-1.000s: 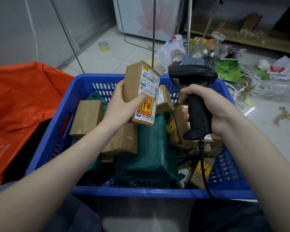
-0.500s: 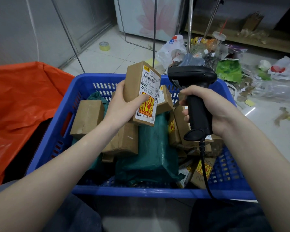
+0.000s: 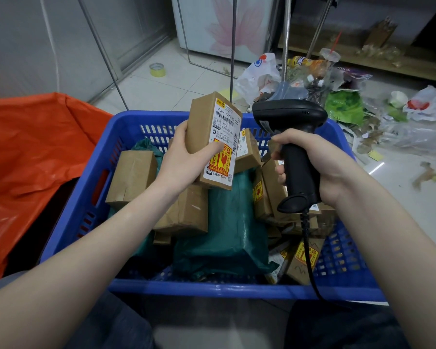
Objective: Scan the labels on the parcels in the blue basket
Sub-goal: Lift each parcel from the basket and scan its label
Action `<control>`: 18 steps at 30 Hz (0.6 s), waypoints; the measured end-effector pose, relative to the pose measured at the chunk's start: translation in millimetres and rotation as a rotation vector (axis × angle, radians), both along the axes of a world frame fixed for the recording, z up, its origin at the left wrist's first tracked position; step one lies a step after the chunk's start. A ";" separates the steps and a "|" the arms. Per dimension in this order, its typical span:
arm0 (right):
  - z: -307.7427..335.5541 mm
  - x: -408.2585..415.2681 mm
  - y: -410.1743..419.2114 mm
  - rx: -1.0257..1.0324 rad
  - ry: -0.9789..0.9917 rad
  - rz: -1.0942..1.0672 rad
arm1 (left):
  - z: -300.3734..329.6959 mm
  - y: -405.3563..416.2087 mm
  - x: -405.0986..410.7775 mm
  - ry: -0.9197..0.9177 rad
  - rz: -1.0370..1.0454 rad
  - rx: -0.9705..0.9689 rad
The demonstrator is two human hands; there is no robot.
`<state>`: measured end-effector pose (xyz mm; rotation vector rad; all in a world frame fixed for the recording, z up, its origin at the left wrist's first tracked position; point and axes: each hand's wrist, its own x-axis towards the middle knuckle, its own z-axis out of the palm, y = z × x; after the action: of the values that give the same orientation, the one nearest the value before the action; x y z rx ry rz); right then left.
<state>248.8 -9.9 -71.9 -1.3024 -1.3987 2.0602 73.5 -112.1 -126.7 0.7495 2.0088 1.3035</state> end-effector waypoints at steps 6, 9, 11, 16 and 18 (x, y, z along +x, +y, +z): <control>-0.8 0.4 1.0 0.005 0.001 -0.004 | 0.8 -0.4 0.1 0.000 -0.005 -0.008; -1.7 1.1 1.5 0.006 -0.008 -0.006 | -0.4 0.3 0.0 -0.017 -0.032 -0.046; -2.9 1.2 2.4 0.007 -0.018 -0.009 | -2.3 0.1 0.6 -0.041 -0.057 -0.072; -9.0 0.3 3.6 0.033 -0.044 0.028 | -6.0 -1.0 6.6 -0.038 -0.077 -0.108; -14.3 -1.9 2.8 0.042 -0.057 0.038 | -8.0 -0.4 6.8 -0.028 -0.064 -0.122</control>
<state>246.9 -7.1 -86.2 -1.3371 -1.4942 2.0220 80.3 -112.6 -134.8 0.7285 2.0060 1.1378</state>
